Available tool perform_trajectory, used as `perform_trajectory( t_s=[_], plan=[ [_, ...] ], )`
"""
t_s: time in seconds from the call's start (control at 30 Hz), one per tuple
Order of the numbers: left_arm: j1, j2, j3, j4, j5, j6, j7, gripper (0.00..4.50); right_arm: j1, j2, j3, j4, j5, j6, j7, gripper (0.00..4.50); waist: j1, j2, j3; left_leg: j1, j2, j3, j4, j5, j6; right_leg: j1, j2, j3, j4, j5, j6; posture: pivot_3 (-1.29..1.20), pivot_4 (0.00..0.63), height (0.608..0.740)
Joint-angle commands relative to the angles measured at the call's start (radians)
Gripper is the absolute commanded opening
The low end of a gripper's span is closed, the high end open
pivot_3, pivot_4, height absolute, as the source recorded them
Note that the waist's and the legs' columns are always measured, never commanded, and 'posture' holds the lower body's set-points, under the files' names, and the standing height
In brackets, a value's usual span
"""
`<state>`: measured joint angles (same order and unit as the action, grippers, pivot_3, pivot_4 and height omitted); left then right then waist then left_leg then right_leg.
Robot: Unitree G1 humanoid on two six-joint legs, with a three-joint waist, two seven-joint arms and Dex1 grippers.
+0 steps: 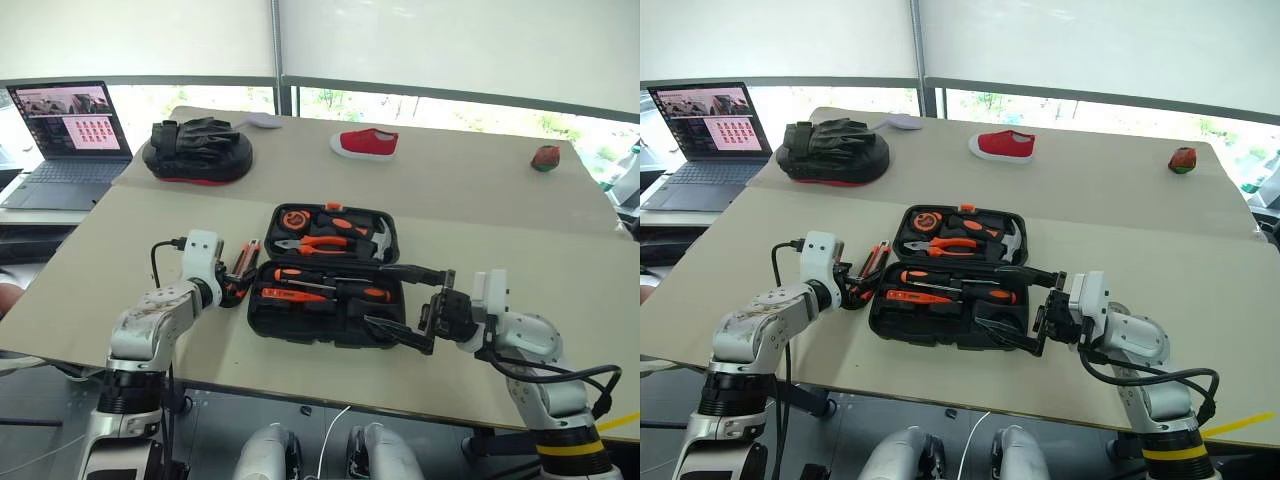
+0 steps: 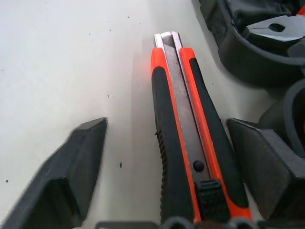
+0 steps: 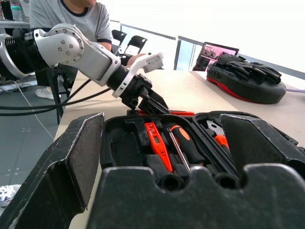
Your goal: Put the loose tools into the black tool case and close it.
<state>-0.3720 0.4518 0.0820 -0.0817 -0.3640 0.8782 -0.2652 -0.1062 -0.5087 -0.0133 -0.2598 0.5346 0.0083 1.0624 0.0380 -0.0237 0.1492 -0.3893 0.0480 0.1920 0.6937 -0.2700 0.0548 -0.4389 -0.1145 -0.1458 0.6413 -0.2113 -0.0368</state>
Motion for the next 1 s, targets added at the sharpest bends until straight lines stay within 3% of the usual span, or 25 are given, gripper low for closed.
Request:
perform_trajectory(
  t_s=[0.03,0.13,0.3,0.37,0.47,0.53,0.6,0.83,1.0],
  plan=[
    [0.057,0.001,0.027,-0.012,0.004,0.033,0.001,2.65,-0.006,0.002,-0.013,-0.032,0.024,0.001,-0.004,4.50,-0.002,0.000,0.000,0.000,0.000,0.000,0.000,0.000,0.000,0.000,0.000,0.000,0.000,0.000,0.000,0.00,0.150,0.740],
    [0.115,0.020,0.106,-0.044,-0.009,0.025,-0.004,1.75,-0.005,0.002,-0.015,-0.035,0.023,0.002,-0.006,4.50,-0.019,0.000,0.000,0.001,0.000,0.000,-0.001,0.000,0.000,0.000,0.000,0.001,0.000,0.000,0.000,0.00,0.150,0.740],
    [0.138,0.071,0.261,-0.033,-0.085,-0.188,-0.167,1.70,0.011,-0.003,-0.013,-0.038,0.024,0.012,-0.002,4.50,-0.041,0.000,0.000,0.002,0.002,0.000,-0.003,0.002,-0.003,-0.001,0.001,0.001,0.000,-0.001,-0.001,0.00,0.150,0.740],
    [0.129,0.151,0.253,-0.031,-0.112,-0.290,-0.354,1.70,0.006,-0.008,-0.015,-0.036,0.029,0.019,0.003,4.50,-0.038,-0.002,0.002,0.000,0.002,0.000,-0.003,0.003,-0.005,-0.004,0.001,0.000,0.002,-0.001,-0.002,0.00,0.150,0.740],
    [0.122,0.307,0.164,-0.054,-0.143,-0.351,-0.663,1.70,-0.004,-0.027,-0.034,-0.023,0.037,0.025,0.021,4.50,-0.027,-0.002,0.002,-0.004,0.002,-0.001,-0.003,0.003,-0.006,-0.008,0.001,-0.001,0.002,-0.001,-0.003,0.00,0.150,0.740],
    [0.084,0.398,0.049,-0.061,-0.099,-0.494,-0.890,1.70,0.001,-0.056,-0.057,-0.009,0.042,0.022,0.046,4.50,-0.020,-0.002,0.003,-0.010,0.000,-0.001,-0.002,0.002,-0.005,-0.014,0.000,-0.001,0.002,-0.001,-0.003,0.00,0.150,0.740],
    [0.031,0.436,-0.054,-0.042,-0.031,-0.595,-0.989,1.70,0.008,-0.078,-0.070,0.006,0.041,0.014,0.067,4.50,-0.009,0.000,0.003,-0.015,-0.001,-0.001,-0.001,0.002,-0.003,-0.017,0.000,-0.003,0.001,-0.001,-0.003,0.00,0.150,0.740],
    [-0.218,0.335,-0.315,0.023,0.122,-0.560,-1.021,1.70,0.009,-0.100,-0.092,0.035,0.027,-0.003,0.080,4.50,-0.016,-0.001,0.004,-0.017,-0.002,0.001,0.002,0.005,0.008,-0.017,0.006,-0.002,0.001,0.000,0.000,0.00,0.150,0.740],
    [-0.255,0.305,-0.416,0.020,0.187,-0.515,-1.039,1.70,0.046,-0.087,-0.094,0.004,0.022,-0.009,0.054,4.50,-0.029,-0.001,0.004,-0.016,-0.002,0.001,0.002,0.006,0.009,-0.017,0.007,0.000,0.002,0.000,0.000,0.00,0.150,0.740]
  ],
)
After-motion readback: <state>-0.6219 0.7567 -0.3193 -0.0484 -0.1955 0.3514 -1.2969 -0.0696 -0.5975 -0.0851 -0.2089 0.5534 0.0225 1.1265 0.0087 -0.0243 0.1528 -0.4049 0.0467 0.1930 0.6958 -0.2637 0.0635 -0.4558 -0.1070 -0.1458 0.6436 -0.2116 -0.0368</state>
